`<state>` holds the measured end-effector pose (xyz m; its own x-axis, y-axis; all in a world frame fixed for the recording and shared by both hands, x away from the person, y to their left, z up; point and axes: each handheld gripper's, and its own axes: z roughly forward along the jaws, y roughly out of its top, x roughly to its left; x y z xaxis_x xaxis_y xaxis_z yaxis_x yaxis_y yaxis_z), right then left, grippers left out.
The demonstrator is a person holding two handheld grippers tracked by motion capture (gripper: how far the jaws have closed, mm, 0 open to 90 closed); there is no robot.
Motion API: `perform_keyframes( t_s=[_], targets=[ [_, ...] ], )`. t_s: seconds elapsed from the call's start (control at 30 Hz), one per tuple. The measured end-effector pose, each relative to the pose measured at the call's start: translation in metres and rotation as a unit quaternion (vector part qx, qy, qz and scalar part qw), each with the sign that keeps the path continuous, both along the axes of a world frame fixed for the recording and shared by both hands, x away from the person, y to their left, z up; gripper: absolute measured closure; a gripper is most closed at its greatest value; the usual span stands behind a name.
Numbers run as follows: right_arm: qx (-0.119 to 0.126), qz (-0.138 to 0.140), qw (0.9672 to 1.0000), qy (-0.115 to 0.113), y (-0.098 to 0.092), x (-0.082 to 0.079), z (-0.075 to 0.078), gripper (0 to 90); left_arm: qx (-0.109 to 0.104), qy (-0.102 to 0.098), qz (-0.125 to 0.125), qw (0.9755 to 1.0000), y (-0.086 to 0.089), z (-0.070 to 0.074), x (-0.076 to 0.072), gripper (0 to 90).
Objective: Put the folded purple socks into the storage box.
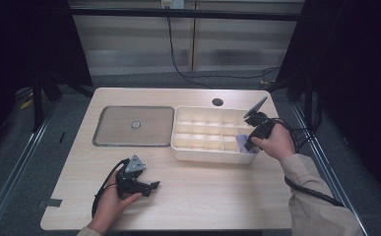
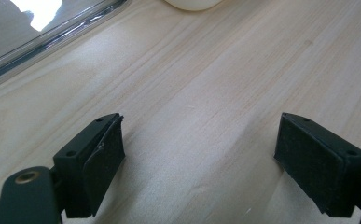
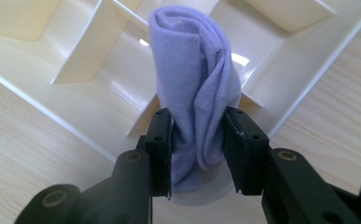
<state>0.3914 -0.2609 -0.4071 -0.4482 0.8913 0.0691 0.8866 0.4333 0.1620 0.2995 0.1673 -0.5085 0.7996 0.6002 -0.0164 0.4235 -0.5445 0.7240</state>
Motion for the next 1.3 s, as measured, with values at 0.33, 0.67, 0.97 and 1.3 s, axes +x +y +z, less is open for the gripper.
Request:
perform_keyframes(
  t_s=[0.33, 0.67, 0.97, 1.3],
  targets=[
    [-0.002, 0.001, 0.9999, -0.01, -0.001, 0.003, 0.016, 62.1, 0.0, 0.001, 0.001, 1.0, 0.0, 0.0, 0.0, 14.9],
    [-0.006, 0.005, 0.9998, -0.019, 0.002, 0.013, 0.032, 67.3, 0.001, 0.001, 0.0, 1.0, 0.0, 0.0, 0.0, 14.8],
    [-0.013, 0.014, 0.9998, -0.01, 0.006, 0.02, 0.037, 79.9, 0.001, 0.001, 0.0, 1.0, 0.0, 0.0, 0.0, 14.9],
    [-0.011, 0.018, 0.9998, -0.004, 0.008, 0.024, 0.034, 89.4, 0.001, 0.001, -0.001, 1.0, 0.0, 0.0, 0.0, 14.9]
  ],
)
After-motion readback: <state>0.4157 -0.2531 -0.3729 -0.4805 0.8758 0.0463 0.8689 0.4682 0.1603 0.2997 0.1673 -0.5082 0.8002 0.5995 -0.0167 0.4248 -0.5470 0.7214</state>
